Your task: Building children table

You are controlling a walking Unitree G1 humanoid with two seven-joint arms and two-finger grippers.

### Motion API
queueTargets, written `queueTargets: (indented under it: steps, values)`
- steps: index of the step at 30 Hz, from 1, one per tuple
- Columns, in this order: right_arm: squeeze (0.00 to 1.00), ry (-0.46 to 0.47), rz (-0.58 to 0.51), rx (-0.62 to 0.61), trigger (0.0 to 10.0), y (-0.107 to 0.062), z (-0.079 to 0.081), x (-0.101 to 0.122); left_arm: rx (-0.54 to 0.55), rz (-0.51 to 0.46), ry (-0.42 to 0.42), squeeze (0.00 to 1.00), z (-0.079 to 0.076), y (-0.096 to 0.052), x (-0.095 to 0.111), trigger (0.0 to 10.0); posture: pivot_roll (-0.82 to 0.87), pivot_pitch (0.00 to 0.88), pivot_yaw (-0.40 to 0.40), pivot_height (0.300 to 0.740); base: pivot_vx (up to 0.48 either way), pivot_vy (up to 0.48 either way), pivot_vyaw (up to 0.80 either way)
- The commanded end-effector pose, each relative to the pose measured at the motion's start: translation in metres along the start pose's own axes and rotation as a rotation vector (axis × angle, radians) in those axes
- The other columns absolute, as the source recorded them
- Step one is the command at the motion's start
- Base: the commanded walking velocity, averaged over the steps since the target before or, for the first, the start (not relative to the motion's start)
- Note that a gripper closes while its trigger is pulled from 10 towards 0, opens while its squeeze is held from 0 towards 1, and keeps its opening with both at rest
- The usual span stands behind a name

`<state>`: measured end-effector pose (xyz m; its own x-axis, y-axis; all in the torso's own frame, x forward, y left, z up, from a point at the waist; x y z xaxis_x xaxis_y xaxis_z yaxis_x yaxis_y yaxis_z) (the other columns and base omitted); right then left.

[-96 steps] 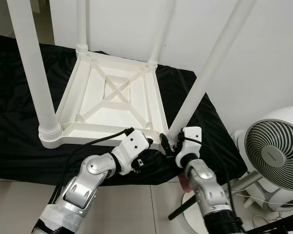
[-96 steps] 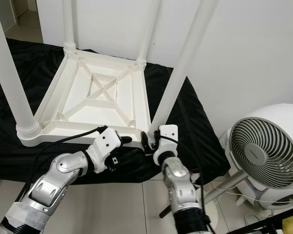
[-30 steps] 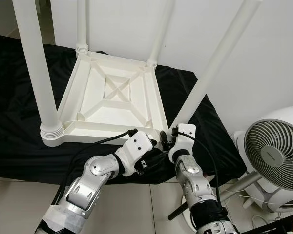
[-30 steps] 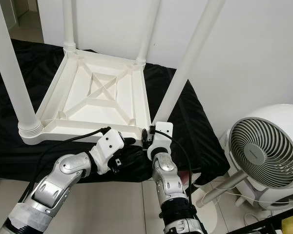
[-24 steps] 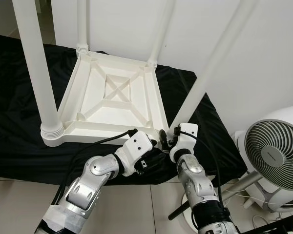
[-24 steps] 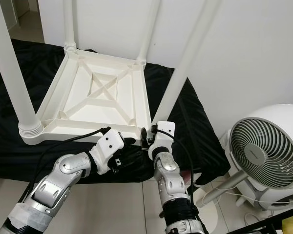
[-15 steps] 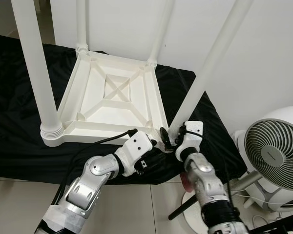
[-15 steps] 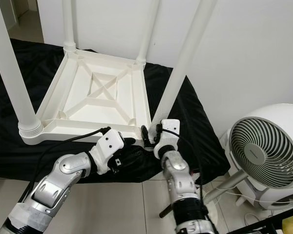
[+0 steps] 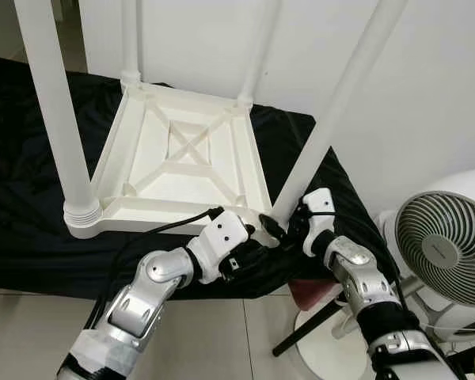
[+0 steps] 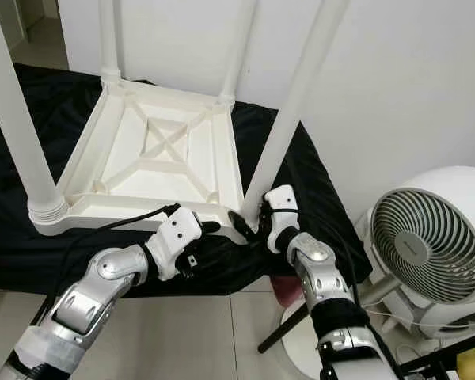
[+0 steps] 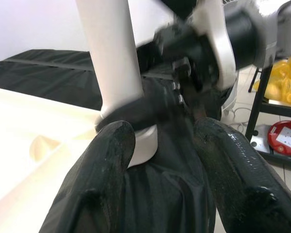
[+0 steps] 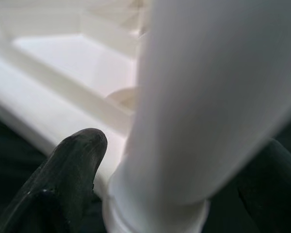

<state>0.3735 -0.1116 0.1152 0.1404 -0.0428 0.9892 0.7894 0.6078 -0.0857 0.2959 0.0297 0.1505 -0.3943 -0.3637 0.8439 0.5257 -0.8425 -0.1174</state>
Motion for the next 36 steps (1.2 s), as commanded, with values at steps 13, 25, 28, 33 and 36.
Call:
queueTargets:
  steps: [13,25,28,33,36]
  values:
    - [0.00,-0.023,0.052,0.053,0.0,0.005,-0.005,-0.008,-0.005,-0.011,0.001,0.00,0.000,0.003,0.002,10.0,0.14,0.000,-0.191,0.740,0.000,0.000,0.00]
    - [0.00,0.074,0.077,-0.103,10.0,0.003,-0.012,-0.025,-0.014,-0.016,-0.008,0.00,-0.006,0.004,0.003,10.0,0.13,0.000,-0.199,0.740,0.000,0.000,0.00]
    - [0.00,0.147,0.068,-0.238,10.0,0.004,-0.016,-0.029,-0.017,-0.018,-0.010,0.00,-0.007,0.005,0.003,10.0,0.13,0.000,-0.202,0.740,0.000,0.000,0.00]
    - [0.00,0.227,0.027,-0.383,10.0,0.003,-0.015,-0.034,-0.019,-0.018,-0.011,0.00,-0.009,0.005,0.003,10.0,0.13,0.000,-0.203,0.740,0.000,0.000,0.00]
    - [0.00,0.241,0.010,-0.435,10.0,0.002,-0.009,-0.037,-0.021,-0.018,-0.012,0.00,-0.010,0.005,0.002,10.0,0.12,0.000,-0.203,0.740,0.000,0.000,0.00]
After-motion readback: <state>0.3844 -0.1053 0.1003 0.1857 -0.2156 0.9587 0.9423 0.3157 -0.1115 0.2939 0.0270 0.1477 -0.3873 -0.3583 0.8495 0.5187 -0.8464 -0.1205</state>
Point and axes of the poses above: a point about 5 cm out from each wrist's last joint towards the gripper, its own y axis pointing out of the wrist towards the gripper, its own x axis along the axis of the wrist's last joint, z = x × y, the point moved 4 cm from there along y, pointing out of the wrist towards the gripper, and after that the axes turned 14 degrees about y, right-handed, at the moved point
